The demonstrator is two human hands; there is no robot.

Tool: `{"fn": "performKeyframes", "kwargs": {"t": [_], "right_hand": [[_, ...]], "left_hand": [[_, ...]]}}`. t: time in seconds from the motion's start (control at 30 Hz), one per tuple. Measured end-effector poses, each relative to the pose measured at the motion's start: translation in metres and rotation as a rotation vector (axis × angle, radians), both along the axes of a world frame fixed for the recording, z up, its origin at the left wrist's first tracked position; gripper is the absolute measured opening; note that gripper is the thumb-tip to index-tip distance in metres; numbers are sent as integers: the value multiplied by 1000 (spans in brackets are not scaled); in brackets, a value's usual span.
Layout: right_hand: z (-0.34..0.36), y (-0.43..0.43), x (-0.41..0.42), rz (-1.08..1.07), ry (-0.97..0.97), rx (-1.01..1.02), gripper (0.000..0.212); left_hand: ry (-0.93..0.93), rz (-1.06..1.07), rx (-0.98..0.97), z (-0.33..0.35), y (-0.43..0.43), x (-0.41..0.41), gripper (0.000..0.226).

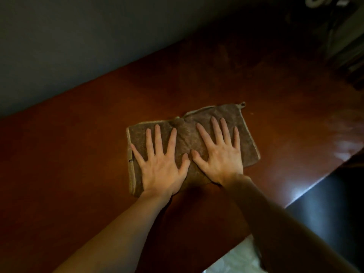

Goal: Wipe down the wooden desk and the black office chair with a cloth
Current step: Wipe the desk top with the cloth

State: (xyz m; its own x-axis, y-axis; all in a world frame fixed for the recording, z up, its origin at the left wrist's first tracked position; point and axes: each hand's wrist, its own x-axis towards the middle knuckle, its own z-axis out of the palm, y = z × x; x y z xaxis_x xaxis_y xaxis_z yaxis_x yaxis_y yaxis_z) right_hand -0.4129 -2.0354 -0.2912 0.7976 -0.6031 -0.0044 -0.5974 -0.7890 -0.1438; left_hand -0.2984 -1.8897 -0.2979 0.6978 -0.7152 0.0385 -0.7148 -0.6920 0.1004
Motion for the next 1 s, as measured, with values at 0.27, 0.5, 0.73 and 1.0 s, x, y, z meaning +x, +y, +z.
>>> {"fn": "performKeyframes", "kwargs": {"t": [0.27,0.5,0.73,1.0], "right_hand": [[8,-55,43,123,25,32,79],[9,-74,73,189,23,-18,78],[8,-97,117,252,51,-57,81],[3,-123,166,271,38,-54,77]], "left_hand": [[21,133,1,4,-44,23,78],[46,168,-1,6,-63,39,80],[63,225,1,7,-87,65,78],[75,275,-15,6,-116,101,74]]}}
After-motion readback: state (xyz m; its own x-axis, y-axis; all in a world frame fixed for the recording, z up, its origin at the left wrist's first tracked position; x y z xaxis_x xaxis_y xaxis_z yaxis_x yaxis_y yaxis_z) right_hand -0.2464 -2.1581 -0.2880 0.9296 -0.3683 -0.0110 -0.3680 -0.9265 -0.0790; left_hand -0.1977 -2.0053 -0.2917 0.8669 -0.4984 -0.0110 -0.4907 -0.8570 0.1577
